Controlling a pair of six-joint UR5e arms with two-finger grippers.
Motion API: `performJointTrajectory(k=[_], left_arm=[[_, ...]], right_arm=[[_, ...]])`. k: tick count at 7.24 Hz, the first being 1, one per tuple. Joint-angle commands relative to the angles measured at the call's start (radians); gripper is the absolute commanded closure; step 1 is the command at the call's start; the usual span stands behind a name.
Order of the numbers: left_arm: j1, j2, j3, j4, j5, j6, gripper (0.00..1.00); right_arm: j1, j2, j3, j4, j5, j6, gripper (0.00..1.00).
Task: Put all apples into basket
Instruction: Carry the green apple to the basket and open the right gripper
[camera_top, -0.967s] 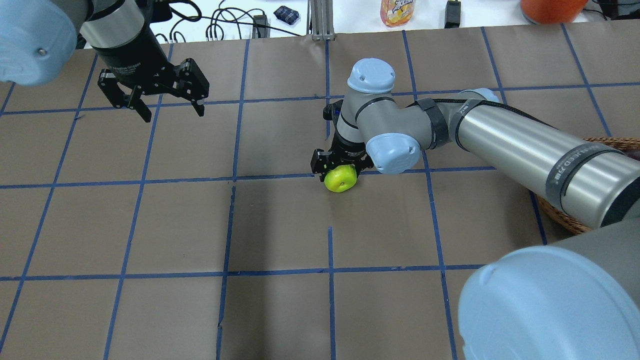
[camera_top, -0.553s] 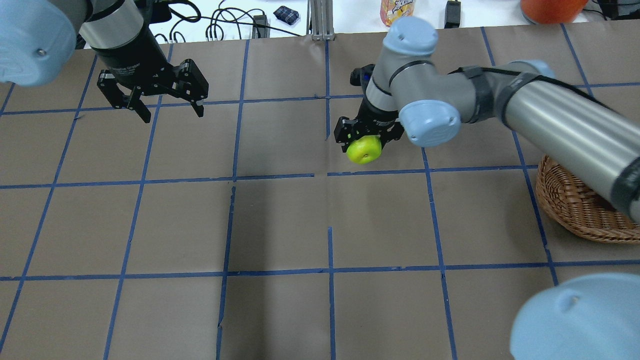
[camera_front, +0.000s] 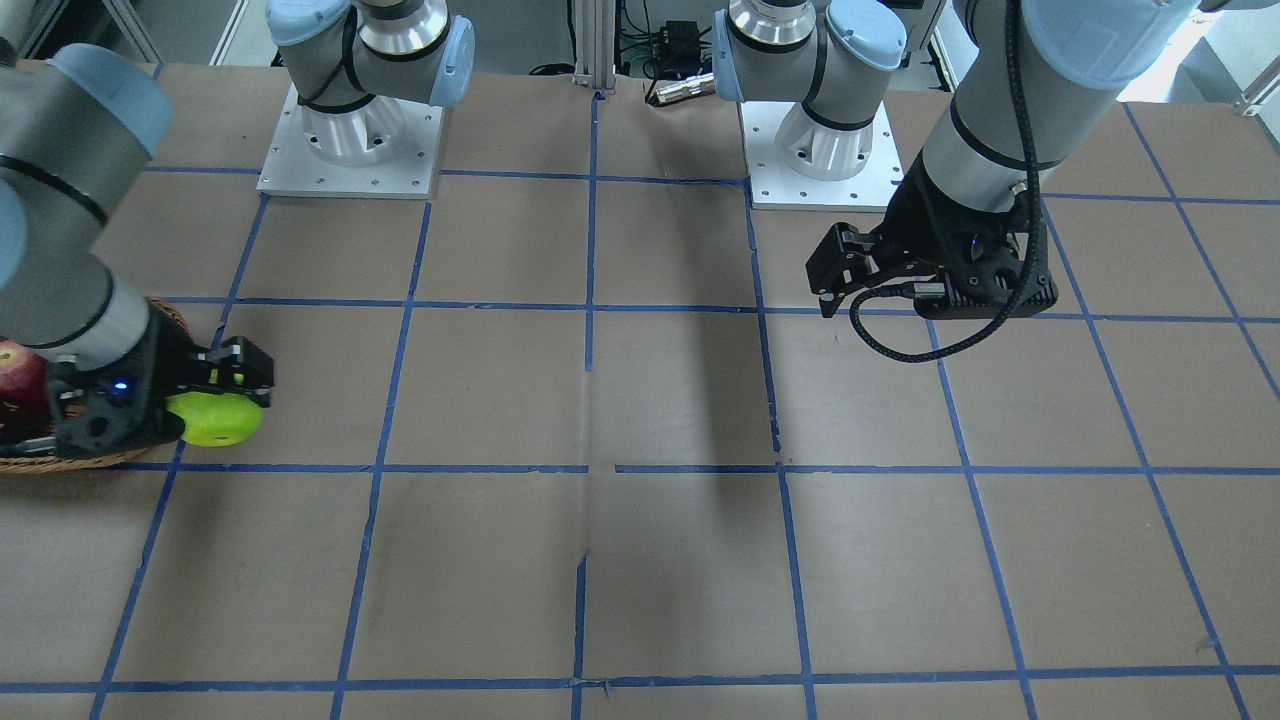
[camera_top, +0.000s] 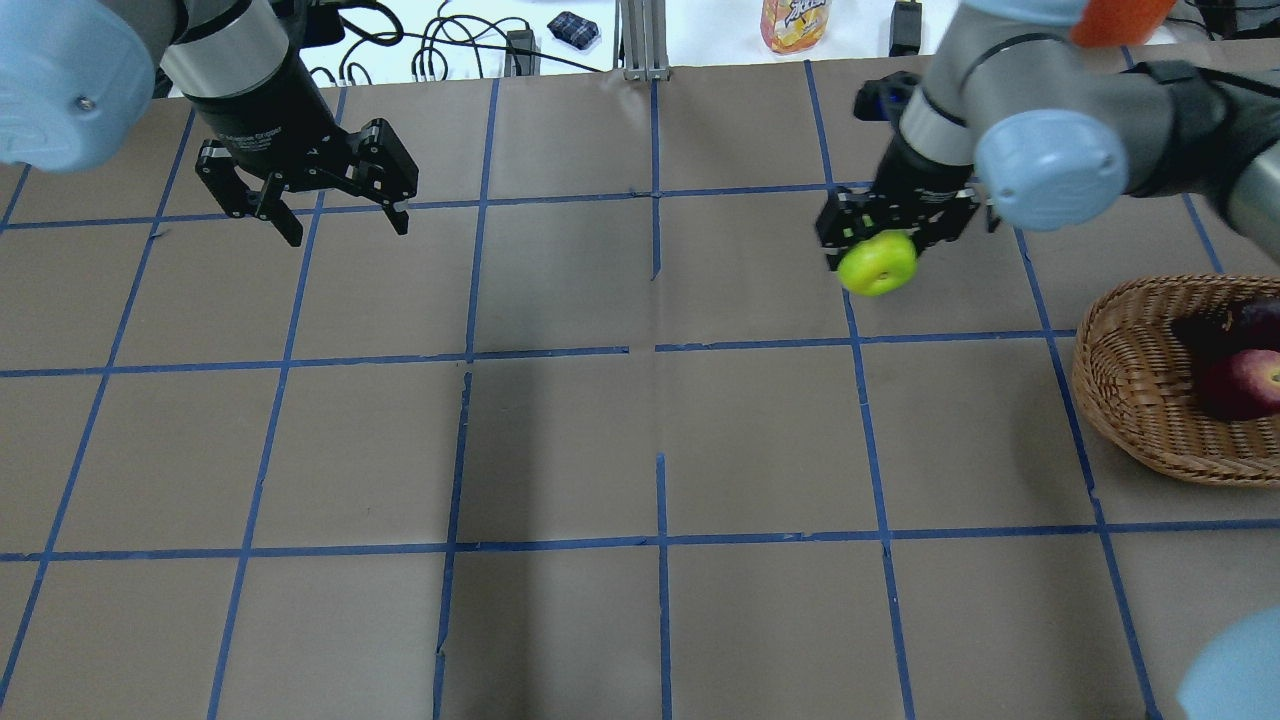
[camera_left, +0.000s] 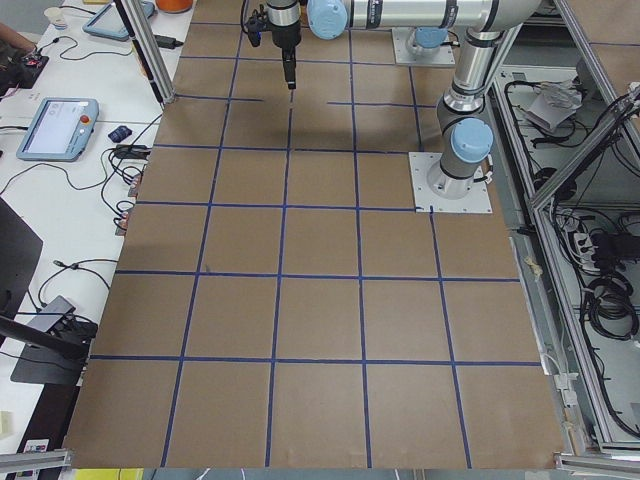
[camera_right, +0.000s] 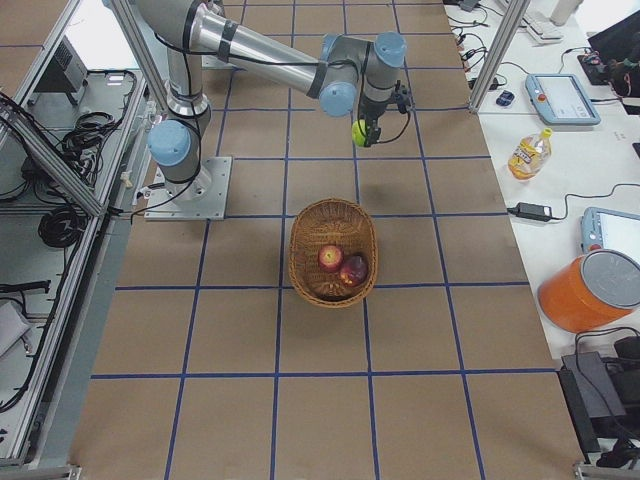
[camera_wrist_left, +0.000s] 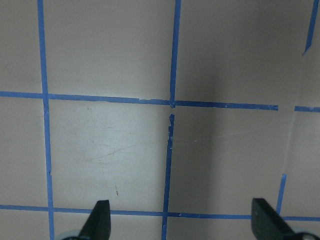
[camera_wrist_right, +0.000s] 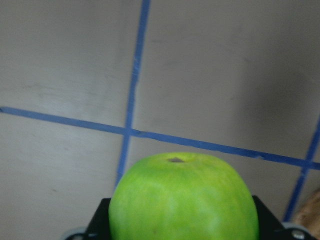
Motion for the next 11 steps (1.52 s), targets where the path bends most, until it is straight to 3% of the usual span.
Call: performJointTrajectory(k=[1,2,3,4,6,10,11], left_arm=[[0.0,0.003,0.0,-0.001,0.001,0.0,0.0],[0.0,0.001,0.0,0.0,0.001,0.0,0.0],[0.0,-0.002,-0.001,0.0,0.001,0.0,0.0],[0.0,0.0,-0.001,0.0,0.003,0.0,0.0],[0.0,0.001,-0.001,-0.003,0.004,0.0,0.0],[0.0,0.003,-0.001,-0.003,0.004,0.0,0.0],[0.0,0.003,-0.001,-0.004,0.004,0.0,0.0]], right_arm=[[-0.293,-0.009,0.086,-0.044,-0.003,-0.432,0.51],[-0.375,-0.007,0.155,-0.115,0.004,-0.527,0.42],[-0.382,-0.009,0.206,-0.186,0.009,-0.537,0.11],[-0.382,-0.01,0.205,-0.209,0.007,-0.596,0.0],[-0.376,-0.045,0.145,-0.178,0.01,-0.641,0.0],[-0.33,-0.188,-0.167,0.464,-0.006,-0.57,0.0],[-0.33,-0.205,-0.195,0.505,-0.009,-0.528,0.0]])
